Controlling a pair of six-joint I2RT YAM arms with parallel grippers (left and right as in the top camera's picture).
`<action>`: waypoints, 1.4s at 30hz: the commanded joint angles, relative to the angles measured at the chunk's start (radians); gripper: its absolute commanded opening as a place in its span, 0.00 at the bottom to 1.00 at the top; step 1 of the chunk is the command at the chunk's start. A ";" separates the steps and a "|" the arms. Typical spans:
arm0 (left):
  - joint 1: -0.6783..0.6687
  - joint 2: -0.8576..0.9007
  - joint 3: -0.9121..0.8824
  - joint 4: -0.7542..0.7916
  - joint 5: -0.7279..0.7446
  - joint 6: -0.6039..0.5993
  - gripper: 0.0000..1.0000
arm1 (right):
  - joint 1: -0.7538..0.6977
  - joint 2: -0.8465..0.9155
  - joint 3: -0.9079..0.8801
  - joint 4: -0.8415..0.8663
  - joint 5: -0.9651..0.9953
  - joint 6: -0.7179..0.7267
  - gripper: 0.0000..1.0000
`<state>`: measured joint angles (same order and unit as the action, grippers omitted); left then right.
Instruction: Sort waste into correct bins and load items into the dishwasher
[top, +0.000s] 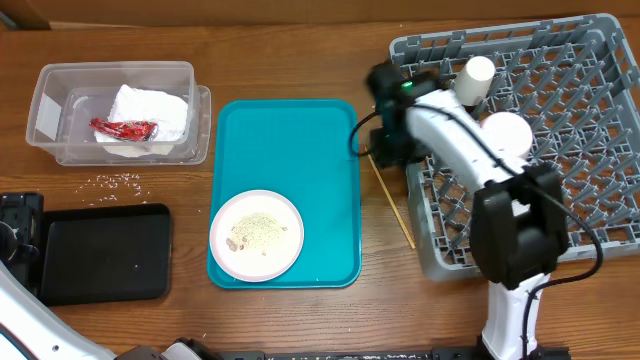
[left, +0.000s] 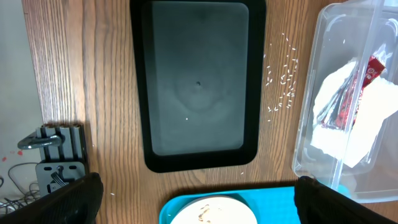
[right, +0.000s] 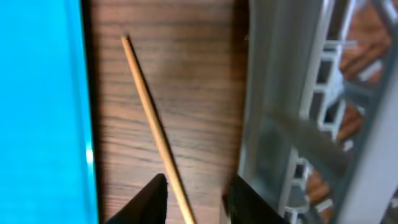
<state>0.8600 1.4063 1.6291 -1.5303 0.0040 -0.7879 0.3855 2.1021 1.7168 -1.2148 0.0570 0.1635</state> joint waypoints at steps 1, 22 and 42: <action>0.004 -0.014 0.005 -0.002 -0.004 -0.021 1.00 | -0.038 -0.014 -0.010 0.000 -0.082 -0.094 0.33; 0.004 -0.014 0.005 -0.002 -0.004 -0.021 1.00 | 0.033 -0.014 -0.206 0.178 -0.027 -0.138 0.33; 0.004 -0.014 0.005 -0.002 -0.004 -0.021 1.00 | 0.177 -0.011 -0.192 0.155 0.085 -0.126 0.39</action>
<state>0.8600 1.4063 1.6291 -1.5303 0.0040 -0.7876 0.5606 2.0880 1.5085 -1.0668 0.0780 0.0269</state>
